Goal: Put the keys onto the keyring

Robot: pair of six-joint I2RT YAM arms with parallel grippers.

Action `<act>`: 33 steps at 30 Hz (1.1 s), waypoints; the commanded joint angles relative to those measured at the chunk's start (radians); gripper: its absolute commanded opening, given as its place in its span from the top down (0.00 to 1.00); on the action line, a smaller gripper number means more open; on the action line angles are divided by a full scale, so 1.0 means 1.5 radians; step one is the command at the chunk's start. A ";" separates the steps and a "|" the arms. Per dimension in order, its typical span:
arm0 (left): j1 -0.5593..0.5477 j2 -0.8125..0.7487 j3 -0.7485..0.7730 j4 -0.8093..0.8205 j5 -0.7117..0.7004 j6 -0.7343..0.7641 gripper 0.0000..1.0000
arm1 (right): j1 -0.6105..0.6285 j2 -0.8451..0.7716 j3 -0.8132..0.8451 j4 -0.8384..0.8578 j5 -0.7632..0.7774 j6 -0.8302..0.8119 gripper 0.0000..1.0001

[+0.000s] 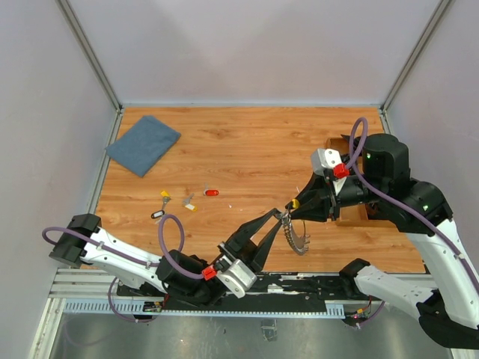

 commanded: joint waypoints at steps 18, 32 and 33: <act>-0.003 -0.005 0.026 0.062 -0.007 0.052 0.82 | 0.027 0.007 0.008 -0.032 -0.047 -0.041 1.00; -0.001 -0.015 0.012 0.067 -0.022 0.043 0.81 | 0.044 0.003 0.020 -0.034 -0.030 -0.046 0.99; -0.001 -0.017 0.010 0.066 -0.023 0.042 0.80 | 0.044 0.002 0.020 -0.033 -0.033 -0.046 0.99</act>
